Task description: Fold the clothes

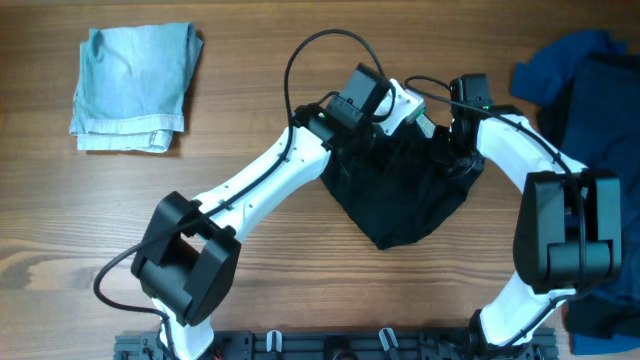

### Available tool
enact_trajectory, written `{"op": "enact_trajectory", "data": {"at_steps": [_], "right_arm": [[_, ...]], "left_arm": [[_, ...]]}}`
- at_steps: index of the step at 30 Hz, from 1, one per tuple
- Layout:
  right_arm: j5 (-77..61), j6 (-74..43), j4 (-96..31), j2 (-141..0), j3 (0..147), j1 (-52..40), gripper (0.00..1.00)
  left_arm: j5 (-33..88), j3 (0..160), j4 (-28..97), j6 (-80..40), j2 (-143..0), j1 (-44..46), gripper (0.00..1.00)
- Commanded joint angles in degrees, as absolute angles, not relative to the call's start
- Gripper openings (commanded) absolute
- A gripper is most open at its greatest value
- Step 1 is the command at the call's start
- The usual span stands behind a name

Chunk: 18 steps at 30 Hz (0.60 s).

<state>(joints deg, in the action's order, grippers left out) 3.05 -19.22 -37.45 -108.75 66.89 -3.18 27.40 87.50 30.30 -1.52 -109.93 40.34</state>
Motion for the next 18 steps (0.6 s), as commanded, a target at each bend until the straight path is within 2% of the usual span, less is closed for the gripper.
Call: {"op": "enact_trajectory", "data": {"at_steps": [1, 3, 8, 9, 11, 13, 15, 18], "right_arm": [[5.06, -19.51, -41.08, -106.08, 73.08, -2.26, 0.04], [6.28, -19.38, -43.62, -103.66, 75.79, -2.04, 0.05], [5.23, -18.04, -49.15, -96.27, 77.41, -2.04, 0.06], [4.6, -18.24, -50.63, -95.09, 77.41, -2.04, 0.09], [4.01, -20.1, -53.58, -93.69, 77.41, -2.04, 0.31], [2.13, -22.17, -56.82, -93.21, 77.36, -2.04, 0.39], [-2.87, -23.05, -58.65, -93.34, 76.75, -2.07, 0.43], [-11.22, -24.84, -58.15, -93.34, 74.15, -2.11, 0.42]], "left_arm": [[28.32, 93.58, 30.59, -2.66, -109.38, 39.07, 0.79], [25.58, 95.53, 32.25, -3.97, -108.64, 37.76, 0.82], [13.26, 96.12, 35.88, -11.29, -107.94, 33.56, 0.85], [11.44, 96.12, 37.04, -12.91, -108.03, 32.49, 0.86], [9.47, 96.12, 39.35, -15.57, -108.03, 30.02, 0.87], [9.32, 96.09, 41.08, -17.91, -108.03, 27.59, 0.89], [9.32, 95.68, 42.35, -20.23, -108.16, 24.75, 0.89], [9.32, 95.57, 43.55, -20.21, -108.77, 21.78, 0.89]]}}
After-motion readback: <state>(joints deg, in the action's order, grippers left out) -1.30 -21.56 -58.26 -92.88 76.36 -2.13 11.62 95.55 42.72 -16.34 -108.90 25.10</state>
